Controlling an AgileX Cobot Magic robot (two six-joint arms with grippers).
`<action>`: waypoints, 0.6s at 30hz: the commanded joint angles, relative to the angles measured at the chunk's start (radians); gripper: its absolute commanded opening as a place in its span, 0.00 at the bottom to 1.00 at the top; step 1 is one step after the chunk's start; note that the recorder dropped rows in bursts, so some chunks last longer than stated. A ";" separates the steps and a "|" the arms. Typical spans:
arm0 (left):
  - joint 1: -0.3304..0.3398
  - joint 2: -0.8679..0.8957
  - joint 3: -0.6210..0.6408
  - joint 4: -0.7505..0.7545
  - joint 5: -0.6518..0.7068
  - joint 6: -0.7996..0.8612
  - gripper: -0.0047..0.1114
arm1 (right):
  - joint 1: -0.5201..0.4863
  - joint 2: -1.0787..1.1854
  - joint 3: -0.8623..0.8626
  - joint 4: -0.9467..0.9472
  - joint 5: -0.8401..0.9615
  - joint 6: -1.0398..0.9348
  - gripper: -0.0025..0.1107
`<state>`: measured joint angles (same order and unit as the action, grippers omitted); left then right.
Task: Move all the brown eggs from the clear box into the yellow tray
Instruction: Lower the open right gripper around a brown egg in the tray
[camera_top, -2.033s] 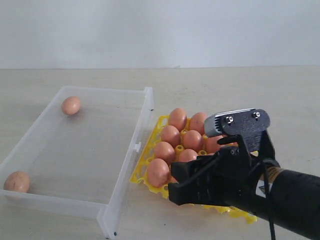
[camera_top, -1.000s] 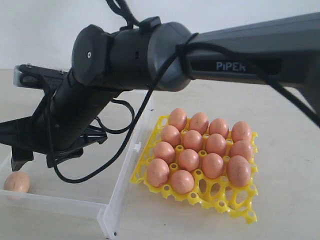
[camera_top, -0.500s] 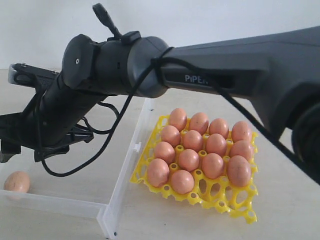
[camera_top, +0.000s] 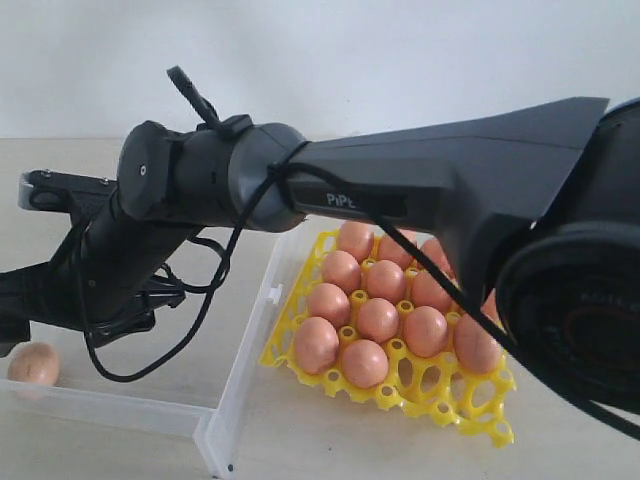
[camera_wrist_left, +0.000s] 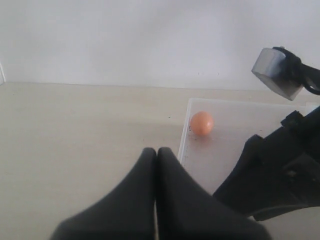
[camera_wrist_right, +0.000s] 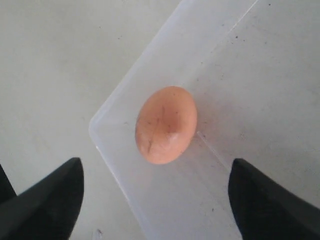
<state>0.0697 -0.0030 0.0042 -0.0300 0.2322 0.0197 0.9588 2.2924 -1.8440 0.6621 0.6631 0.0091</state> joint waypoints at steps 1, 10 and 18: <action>0.001 0.003 -0.004 -0.005 0.000 0.001 0.00 | 0.006 0.013 -0.014 0.004 -0.020 -0.009 0.69; 0.001 0.003 -0.004 -0.005 0.000 0.001 0.00 | 0.008 0.013 -0.014 0.005 -0.049 -0.009 0.69; 0.001 0.003 -0.004 -0.005 0.000 0.001 0.00 | 0.016 0.038 -0.018 0.017 -0.043 -0.009 0.69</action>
<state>0.0697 -0.0030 0.0042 -0.0300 0.2322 0.0197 0.9670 2.3233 -1.8524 0.6719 0.6182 0.0091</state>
